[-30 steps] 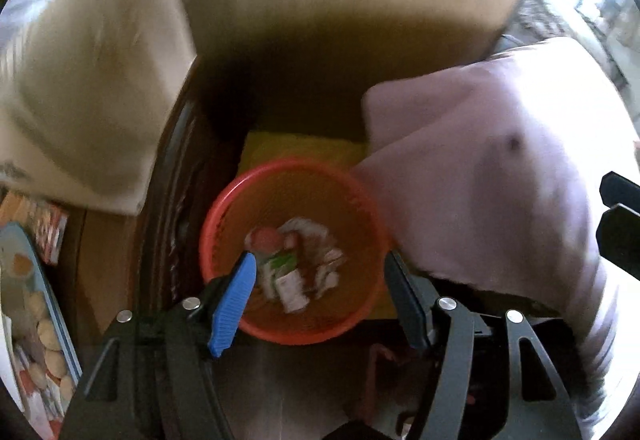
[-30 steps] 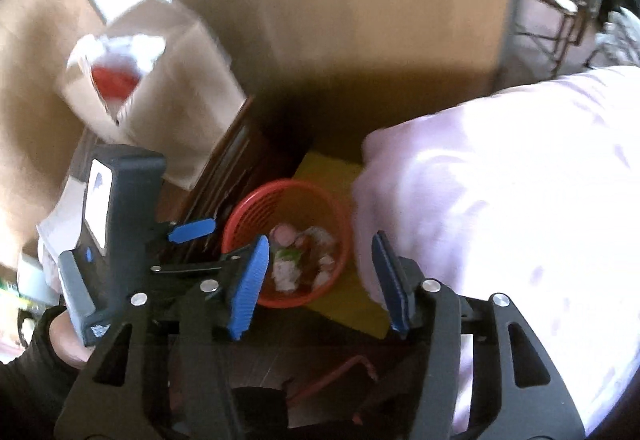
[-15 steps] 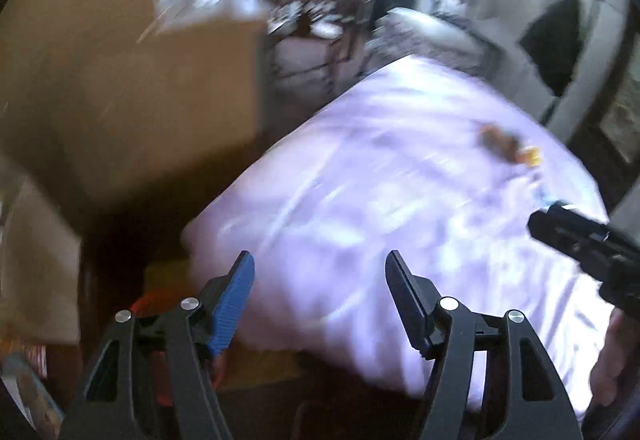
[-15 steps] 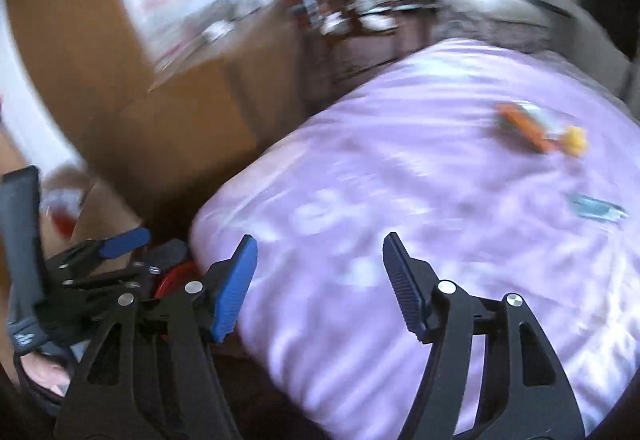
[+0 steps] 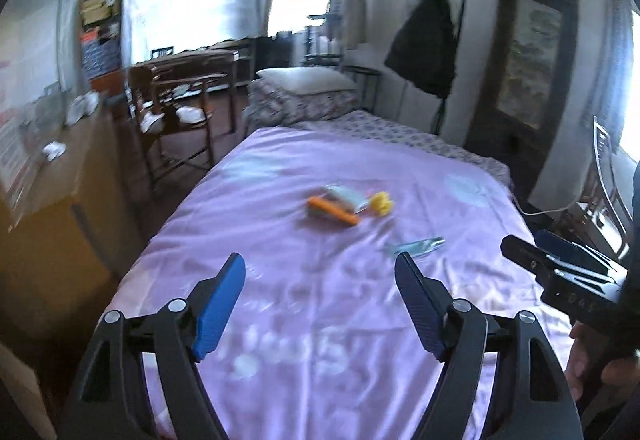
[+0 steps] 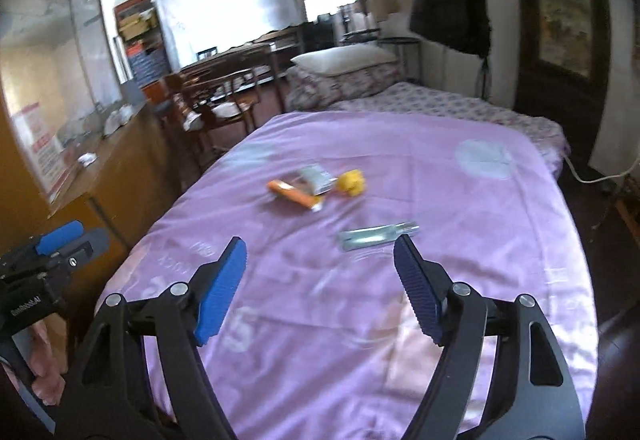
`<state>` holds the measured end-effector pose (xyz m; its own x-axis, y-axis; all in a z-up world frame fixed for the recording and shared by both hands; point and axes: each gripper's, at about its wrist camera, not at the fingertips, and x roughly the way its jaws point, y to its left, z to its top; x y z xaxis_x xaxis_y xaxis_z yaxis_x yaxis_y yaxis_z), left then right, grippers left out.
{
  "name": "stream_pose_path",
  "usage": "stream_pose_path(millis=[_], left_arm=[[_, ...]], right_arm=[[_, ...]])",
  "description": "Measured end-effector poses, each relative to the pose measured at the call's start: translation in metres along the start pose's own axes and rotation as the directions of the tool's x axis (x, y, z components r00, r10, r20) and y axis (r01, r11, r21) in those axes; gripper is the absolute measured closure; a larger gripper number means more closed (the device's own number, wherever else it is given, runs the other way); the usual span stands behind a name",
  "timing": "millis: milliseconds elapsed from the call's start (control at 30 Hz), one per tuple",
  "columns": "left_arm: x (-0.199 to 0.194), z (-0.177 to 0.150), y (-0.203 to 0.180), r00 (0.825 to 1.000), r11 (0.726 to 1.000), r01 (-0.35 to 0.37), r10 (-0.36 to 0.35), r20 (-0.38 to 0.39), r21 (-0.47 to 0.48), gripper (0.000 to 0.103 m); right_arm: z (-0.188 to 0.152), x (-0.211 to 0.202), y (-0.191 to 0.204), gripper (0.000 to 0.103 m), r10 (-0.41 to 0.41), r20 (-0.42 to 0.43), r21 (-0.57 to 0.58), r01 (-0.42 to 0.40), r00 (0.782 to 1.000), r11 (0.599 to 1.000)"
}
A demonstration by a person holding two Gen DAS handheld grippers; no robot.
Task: Collect trash
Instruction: 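Move both open tools back over the bed, then grasp the orange medicine box with the left tool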
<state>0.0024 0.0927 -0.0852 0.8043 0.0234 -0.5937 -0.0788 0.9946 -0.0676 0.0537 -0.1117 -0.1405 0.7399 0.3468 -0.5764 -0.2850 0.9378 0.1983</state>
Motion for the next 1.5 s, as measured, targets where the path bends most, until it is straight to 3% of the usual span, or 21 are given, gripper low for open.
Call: stream_pose_path(millis=[333, 767, 967, 1300, 1400, 1500], left_arm=[[0.040, 0.025, -0.047, 0.999, 0.998, 0.051, -0.051, -0.005, 0.049, 0.024], [0.117, 0.047, -0.068, 0.994, 0.993, 0.098, -0.095, -0.048, 0.071, 0.020], [0.163, 0.055, -0.065, 0.995, 0.993, 0.089, -0.084, -0.061, 0.082, 0.020], [0.246, 0.038, -0.037, 0.986, 0.998, 0.036, -0.026, -0.165, 0.056, 0.020], [0.267, 0.036, -0.022, 0.979, 1.000, -0.007, 0.007, -0.203, 0.001, 0.020], [0.286, 0.039, -0.008, 0.970, 0.997, -0.011, -0.009, -0.242, -0.081, 0.020]], right_arm=[[0.019, 0.006, -0.043, 0.023, -0.058, 0.038, 0.029, 0.057, 0.998, 0.998], [0.043, 0.041, -0.091, 0.017, -0.128, 0.040, 0.074, 0.125, 0.991, 0.989], [0.054, 0.074, -0.110, 0.015, -0.164, 0.033, 0.069, 0.161, 0.986, 0.984], [0.060, 0.144, -0.121, 0.015, -0.169, -0.022, 0.032, 0.170, 0.985, 0.985], [0.059, 0.165, -0.123, 0.015, -0.164, -0.047, 0.034, 0.166, 0.985, 0.986], [0.057, 0.180, -0.123, 0.015, -0.156, -0.067, 0.027, 0.158, 0.986, 0.987]])
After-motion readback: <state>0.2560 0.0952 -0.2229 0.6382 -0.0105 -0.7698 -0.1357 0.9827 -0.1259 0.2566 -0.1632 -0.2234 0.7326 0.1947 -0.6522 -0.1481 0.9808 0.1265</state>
